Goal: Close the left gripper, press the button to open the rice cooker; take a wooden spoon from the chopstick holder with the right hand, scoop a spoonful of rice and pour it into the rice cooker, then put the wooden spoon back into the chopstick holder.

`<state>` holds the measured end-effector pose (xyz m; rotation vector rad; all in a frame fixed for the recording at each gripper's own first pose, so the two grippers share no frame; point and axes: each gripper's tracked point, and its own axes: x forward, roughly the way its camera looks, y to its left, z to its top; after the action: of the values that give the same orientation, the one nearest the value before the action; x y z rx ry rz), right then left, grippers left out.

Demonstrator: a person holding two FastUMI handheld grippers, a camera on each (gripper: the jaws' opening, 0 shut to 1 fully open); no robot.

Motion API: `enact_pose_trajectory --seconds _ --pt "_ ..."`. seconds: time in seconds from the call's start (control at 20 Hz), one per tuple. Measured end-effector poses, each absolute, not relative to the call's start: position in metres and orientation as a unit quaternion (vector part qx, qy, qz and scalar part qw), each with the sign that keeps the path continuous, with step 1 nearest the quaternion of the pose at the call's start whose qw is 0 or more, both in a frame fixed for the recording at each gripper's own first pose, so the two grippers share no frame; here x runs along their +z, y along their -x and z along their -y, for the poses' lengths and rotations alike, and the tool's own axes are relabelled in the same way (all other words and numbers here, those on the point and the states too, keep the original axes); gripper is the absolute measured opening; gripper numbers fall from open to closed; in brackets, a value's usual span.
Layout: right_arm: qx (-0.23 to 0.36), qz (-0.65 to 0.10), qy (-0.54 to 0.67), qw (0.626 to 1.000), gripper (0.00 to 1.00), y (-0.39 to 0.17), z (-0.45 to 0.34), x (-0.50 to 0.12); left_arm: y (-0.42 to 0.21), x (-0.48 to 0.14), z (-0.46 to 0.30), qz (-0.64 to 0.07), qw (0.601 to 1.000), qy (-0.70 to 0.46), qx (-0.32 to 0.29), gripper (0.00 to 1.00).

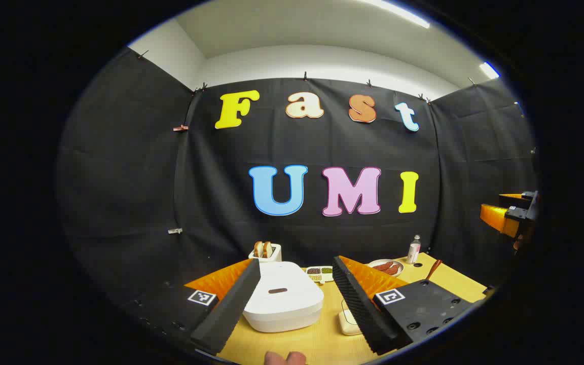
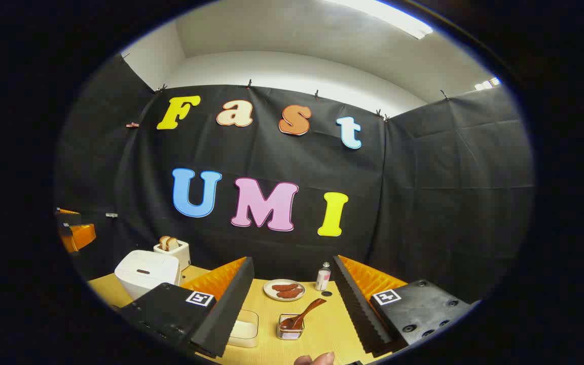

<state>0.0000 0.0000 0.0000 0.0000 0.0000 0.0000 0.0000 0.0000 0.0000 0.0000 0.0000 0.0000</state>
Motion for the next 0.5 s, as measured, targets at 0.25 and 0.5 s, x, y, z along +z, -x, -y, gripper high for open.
enact_pose_trajectory --seconds 0.25,0.5 --pt "0.001 0.000 0.005 1.000 0.97 0.0004 -0.0059 -0.0001 -0.0040 0.0036 -0.0049 0.006 1.000 -0.004 0.000 0.98" --pt "0.005 0.002 0.013 1.000 0.97 0.0023 -0.0101 0.0009 -0.0034 0.0039 -0.0096 0.007 1.000 0.002 0.002 0.98"
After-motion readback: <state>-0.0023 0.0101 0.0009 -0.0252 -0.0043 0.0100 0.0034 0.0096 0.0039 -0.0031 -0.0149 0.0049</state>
